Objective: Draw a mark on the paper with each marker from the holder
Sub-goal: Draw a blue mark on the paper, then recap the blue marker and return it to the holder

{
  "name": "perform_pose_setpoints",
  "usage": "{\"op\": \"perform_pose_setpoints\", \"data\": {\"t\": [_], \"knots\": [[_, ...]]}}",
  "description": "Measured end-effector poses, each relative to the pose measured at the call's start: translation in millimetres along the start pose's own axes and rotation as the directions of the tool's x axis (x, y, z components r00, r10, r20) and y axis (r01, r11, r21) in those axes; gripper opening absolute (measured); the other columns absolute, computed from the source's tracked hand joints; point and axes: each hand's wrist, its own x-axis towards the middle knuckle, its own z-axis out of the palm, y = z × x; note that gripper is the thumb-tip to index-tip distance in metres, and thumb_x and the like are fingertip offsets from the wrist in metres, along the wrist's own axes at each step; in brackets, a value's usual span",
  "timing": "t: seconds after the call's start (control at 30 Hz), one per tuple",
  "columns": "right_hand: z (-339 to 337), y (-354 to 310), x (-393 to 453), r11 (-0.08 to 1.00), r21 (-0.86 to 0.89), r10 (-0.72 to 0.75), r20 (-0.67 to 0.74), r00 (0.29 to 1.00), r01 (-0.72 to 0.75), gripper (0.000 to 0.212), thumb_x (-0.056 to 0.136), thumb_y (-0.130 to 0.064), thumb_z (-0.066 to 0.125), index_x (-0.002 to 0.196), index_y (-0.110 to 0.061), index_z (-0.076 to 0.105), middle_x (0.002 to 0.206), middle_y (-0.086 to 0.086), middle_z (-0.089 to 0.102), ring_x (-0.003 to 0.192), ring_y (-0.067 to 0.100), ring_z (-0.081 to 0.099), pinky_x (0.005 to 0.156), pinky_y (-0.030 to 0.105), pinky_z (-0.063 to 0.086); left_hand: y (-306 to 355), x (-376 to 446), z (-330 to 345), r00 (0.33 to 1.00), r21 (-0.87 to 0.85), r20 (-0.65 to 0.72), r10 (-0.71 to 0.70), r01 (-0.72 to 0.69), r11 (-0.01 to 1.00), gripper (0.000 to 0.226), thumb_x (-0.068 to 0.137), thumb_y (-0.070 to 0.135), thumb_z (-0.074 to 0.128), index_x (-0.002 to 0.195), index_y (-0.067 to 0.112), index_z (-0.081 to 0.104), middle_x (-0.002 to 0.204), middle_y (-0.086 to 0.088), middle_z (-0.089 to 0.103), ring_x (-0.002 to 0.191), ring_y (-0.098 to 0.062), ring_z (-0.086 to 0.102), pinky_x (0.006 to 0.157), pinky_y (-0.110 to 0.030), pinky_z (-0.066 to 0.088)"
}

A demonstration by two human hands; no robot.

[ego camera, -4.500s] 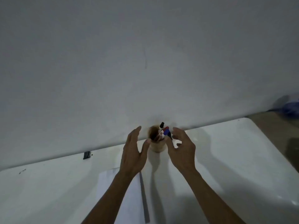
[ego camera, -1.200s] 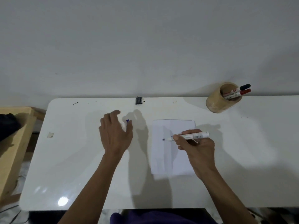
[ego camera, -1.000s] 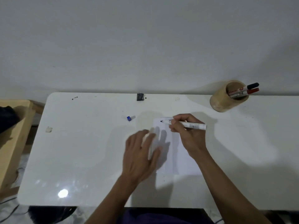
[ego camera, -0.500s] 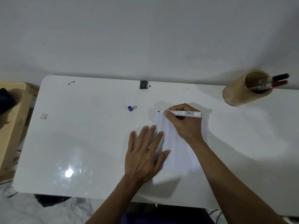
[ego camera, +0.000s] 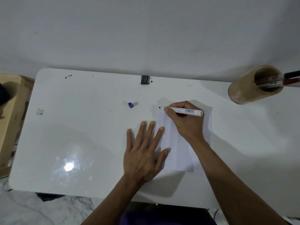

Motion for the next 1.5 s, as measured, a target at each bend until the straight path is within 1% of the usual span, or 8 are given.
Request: {"op": "perform_pose_setpoints", "data": {"t": [0.83,0.93,1.03,1.1,1.17,1.27,1.4,1.5], "knots": [[-1,-4,-3,0.998,-0.059,0.033,0.041,0.999,-0.031,0.011,0.080,-0.012,0.086,0.080,-0.008,0.075,0.079,0.002,0.077,0.067,0.012,0.073,0.059,0.022,0.055,1,-1,1,0.994,-0.008,-0.106,0.020,-0.021,1.000,0.070,0.098,0.061,0.043,0.158,0.028,0.027,0.168,-0.005,0.021,0.157,-0.028,0.013,0.121,-0.065,0.018],[-2,-11,0,0.995,0.022,0.094,0.029,0.995,-0.095,0.014,0.079,-0.011,0.086,0.082,-0.010,0.072,0.083,0.004,0.077,0.073,0.014,0.074,0.063,0.025,0.057,1,-2,-1,0.994,-0.022,-0.104,0.019,-0.021,1.000,0.069,0.098,0.061,0.043,0.157,0.028,0.029,0.167,-0.005,0.023,0.157,-0.028,0.014,0.121,-0.065,0.018],[-9,-26,3,0.977,0.160,0.139,0.005,0.990,-0.138,0.022,0.079,-0.008,0.086,0.084,-0.009,0.065,0.089,0.015,0.076,0.079,0.027,0.076,0.066,0.036,0.062,3,1,-11,0.997,-0.094,-0.082,-0.006,-0.001,0.996,0.068,0.098,0.061,0.041,0.157,0.029,0.030,0.166,-0.004,0.029,0.156,-0.026,0.019,0.121,-0.063,0.021],[-15,-42,3,0.959,0.235,0.163,0.008,0.987,-0.160,0.024,0.080,-0.004,0.085,0.080,-0.014,0.063,0.091,0.014,0.077,0.079,0.023,0.075,0.063,0.032,0.061,0,6,-23,0.992,-0.192,-0.097,-0.084,0.065,0.979,0.065,0.099,0.058,0.042,0.154,0.026,0.034,0.162,-0.005,0.038,0.151,-0.026,0.033,0.118,-0.058,0.030],[-19,-56,1,0.936,0.307,0.173,0.023,0.985,-0.171,0.024,0.081,0.001,0.081,0.080,-0.016,0.065,0.091,0.009,0.075,0.079,0.019,0.073,0.063,0.030,0.060,-10,17,-39,0.957,-0.308,-0.169,-0.235,0.175,0.935,0.059,0.098,0.052,0.047,0.148,0.021,0.042,0.153,-0.006,0.049,0.140,-0.026,0.046,0.114,-0.051,0.038],[-24,-69,-7,0.916,0.365,0.157,0.060,0.986,-0.168,0.025,0.083,0.010,0.076,0.083,-0.014,0.070,0.090,0.006,0.075,0.079,0.019,0.070,0.068,0.035,0.058,-34,42,-60,0.887,-0.392,-0.217,-0.407,0.303,0.869,0.049,0.098,0.040,0.053,0.143,0.019,0.048,0.144,-0.007,0.055,0.134,-0.029,0.049,0.109,-0.046,0.038],[-24,-77,-29,0.912,0.367,0.182,0.042,0.982,-0.184,0.033,0.082,0.011,0.076,0.077,-0.022,0.072,0.089,0.007,0.078,0.079,0.022,0.071,0.070,0.039,0.060,-60,72,-67,0.910,-0.307,-0.155,-0.384,0.325,0.894,0.044,0.099,0.035,0.058,0.139,0.019,0.053,0.132,-0.008,0.063,0.125,-0.032,0.054,0.104,-0.047,0.039],[-23,-77,-44,0.908,0.366,0.224,-0.012,0.975,-0.204,0.026,0.080,0.010,0.078,0.079,-0.015,0.069,0.094,0.015,0.078,0.082,0.028,0.072,0.070,0.042,0.061,-69,80,-61,0.941,-0.203,-0.131,-0.310,0.281,0.938,0.031,0.099,0.033,0.058,0.125,0.018,0.066,0.119,-0.006,0.069,0.114,-0.031,0.058,0.100,-0.044,0.039]]}}
